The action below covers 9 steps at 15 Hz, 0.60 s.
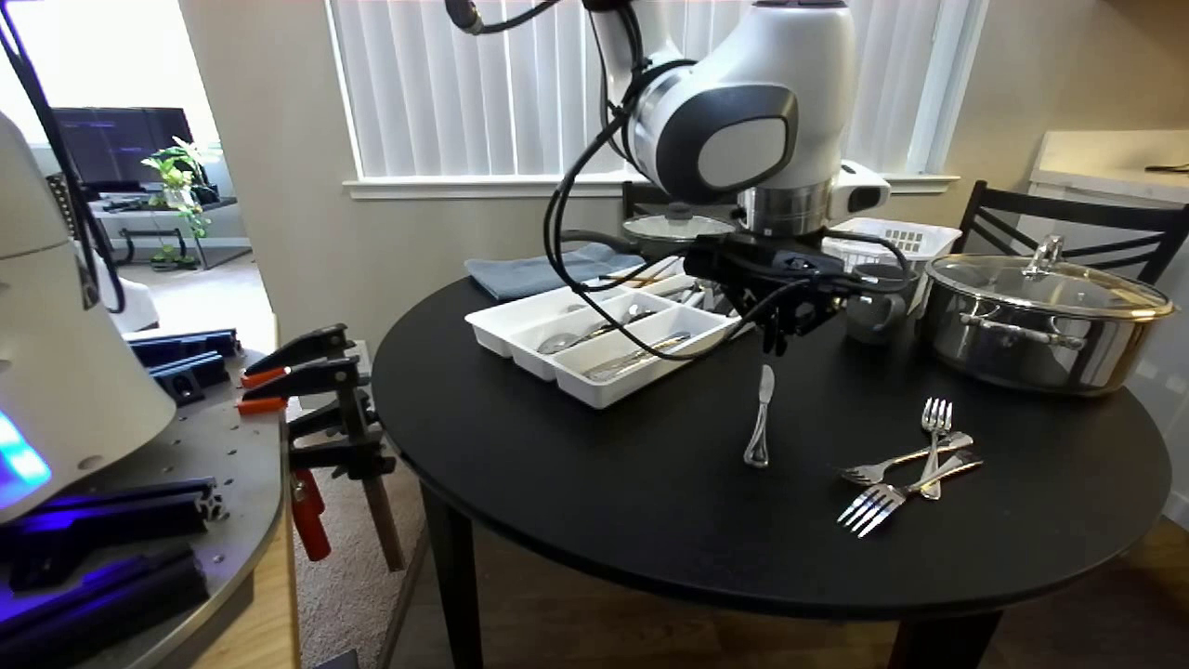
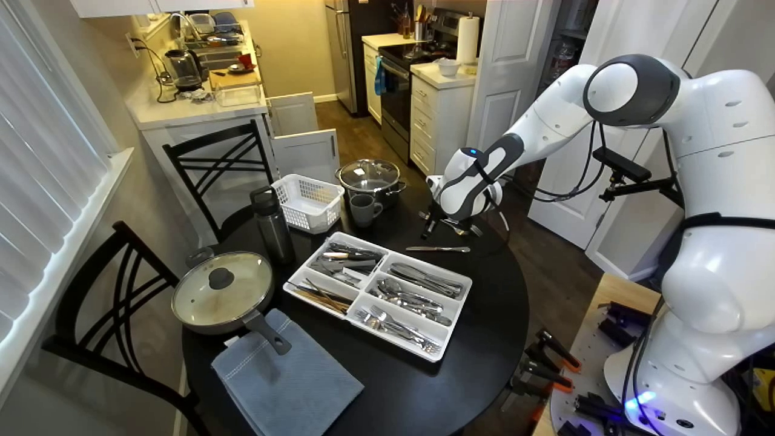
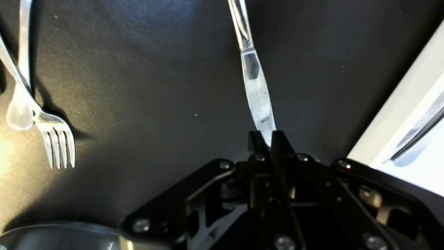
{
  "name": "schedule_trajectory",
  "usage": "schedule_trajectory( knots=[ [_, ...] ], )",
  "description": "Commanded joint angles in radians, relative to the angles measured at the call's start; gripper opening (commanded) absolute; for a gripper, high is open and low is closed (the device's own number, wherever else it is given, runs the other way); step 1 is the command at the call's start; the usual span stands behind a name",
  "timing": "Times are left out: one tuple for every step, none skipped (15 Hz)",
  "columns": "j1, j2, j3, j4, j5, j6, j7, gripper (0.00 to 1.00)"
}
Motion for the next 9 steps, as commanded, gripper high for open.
schedule_trajectory(
  knots=[
    [-0.005, -0.056, 0.005, -0.046, 0.022, -0.019, -0.004, 0.03],
    [-0.024, -0.059, 0.020, -0.052, 0.020, -0.032, -0.025, 0.03],
    [-0.043, -0.064, 0.033, -0.059, 0.015, -0.050, -0.049, 0.03],
    [-0.047, -0.072, 0.031, -0.067, 0.010, -0.063, -0.067, 0.03],
    [-0.044, -0.087, 0.020, -0.076, 0.005, -0.074, -0.081, 0.37],
    [-0.054, -0.092, 0.024, -0.083, 0.004, -0.080, -0.109, 0.39],
    [-0.049, -0.104, 0.010, -0.091, -0.002, -0.087, -0.131, 0.44],
    [-0.038, -0.112, -0.009, -0.095, -0.007, -0.092, -0.148, 0.49],
    [-0.033, -0.119, -0.022, -0.101, -0.008, -0.094, -0.168, 0.56]
  ],
)
